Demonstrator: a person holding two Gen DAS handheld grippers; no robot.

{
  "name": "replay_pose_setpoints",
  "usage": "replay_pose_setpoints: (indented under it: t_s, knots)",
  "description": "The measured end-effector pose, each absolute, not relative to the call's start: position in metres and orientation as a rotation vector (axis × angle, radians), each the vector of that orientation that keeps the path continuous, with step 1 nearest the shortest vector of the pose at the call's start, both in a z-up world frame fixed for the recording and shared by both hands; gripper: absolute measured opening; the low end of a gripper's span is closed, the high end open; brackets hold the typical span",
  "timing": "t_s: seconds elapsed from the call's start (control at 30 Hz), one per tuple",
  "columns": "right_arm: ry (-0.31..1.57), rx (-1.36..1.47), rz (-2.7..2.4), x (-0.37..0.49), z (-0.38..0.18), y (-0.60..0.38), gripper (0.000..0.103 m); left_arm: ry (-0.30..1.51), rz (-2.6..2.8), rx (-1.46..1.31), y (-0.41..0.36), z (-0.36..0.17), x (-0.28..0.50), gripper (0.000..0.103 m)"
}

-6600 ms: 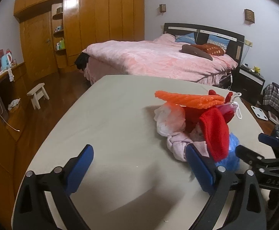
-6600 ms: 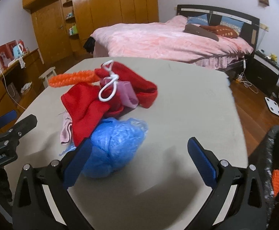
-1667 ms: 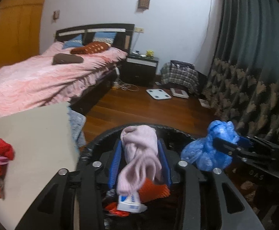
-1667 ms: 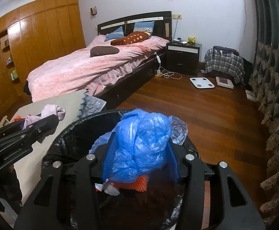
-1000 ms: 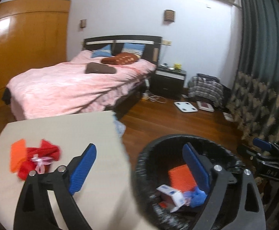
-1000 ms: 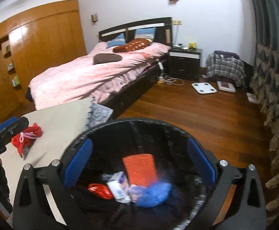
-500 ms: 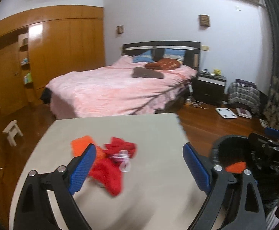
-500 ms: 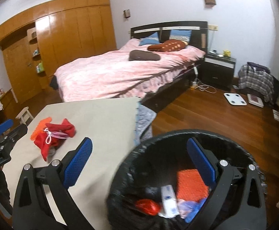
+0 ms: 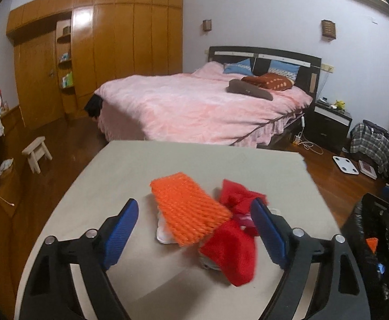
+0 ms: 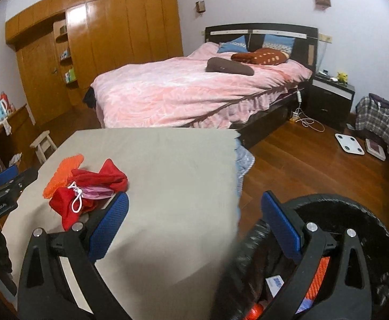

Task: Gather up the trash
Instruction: 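Grasp the orange foam net with the left gripper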

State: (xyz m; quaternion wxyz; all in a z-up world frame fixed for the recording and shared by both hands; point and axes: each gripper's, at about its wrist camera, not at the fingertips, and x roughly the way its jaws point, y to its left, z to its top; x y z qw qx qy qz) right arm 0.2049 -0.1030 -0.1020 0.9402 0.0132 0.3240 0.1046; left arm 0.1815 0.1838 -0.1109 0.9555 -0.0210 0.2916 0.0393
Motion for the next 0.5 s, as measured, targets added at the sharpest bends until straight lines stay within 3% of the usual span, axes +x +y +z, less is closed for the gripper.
replay_pose_setpoints:
  t_s: [0.5]
  knots:
    - [0.724, -0.034, 0.257, 0.247, -0.134, -0.061, 0.096, 0.739, 0.035, -0.113, 0.203, -0.157, 0.237, 0.08]
